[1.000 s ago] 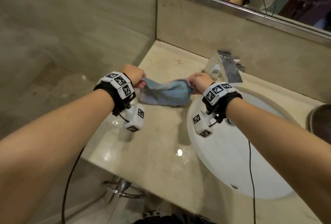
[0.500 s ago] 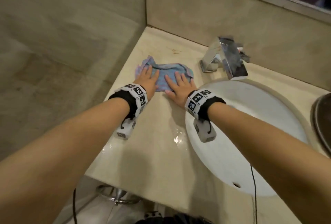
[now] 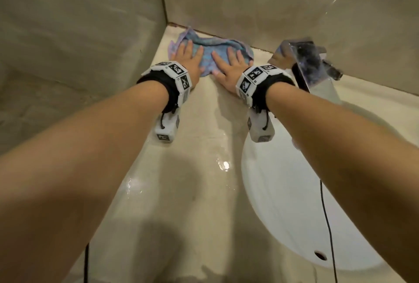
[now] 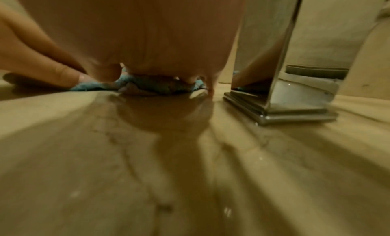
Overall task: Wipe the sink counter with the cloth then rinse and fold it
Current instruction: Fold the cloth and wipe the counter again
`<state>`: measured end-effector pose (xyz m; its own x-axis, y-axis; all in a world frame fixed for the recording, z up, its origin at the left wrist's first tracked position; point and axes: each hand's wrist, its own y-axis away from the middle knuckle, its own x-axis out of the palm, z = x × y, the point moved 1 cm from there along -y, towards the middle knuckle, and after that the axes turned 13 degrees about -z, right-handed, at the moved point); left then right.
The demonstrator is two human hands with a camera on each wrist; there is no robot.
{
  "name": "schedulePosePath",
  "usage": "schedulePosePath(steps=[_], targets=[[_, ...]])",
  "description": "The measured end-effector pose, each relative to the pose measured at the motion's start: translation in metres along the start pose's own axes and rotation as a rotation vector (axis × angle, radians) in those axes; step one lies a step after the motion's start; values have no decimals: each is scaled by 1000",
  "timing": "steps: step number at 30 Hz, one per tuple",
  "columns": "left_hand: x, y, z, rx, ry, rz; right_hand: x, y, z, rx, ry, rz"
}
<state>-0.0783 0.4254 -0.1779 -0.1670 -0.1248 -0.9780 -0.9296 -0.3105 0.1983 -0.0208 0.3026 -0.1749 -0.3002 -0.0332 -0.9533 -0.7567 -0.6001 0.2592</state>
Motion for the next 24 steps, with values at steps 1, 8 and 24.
schedulePosePath(steps=[1,8,24], targets=[[-1,-4,1,4,-6,-5,0,-2,0,0,2,-9],[-6,-11,4,32,-13,1,1,-8,-1,7,14,-4],[21,62,13,117,-43,-16,27,71,12,-44,77,-6]])
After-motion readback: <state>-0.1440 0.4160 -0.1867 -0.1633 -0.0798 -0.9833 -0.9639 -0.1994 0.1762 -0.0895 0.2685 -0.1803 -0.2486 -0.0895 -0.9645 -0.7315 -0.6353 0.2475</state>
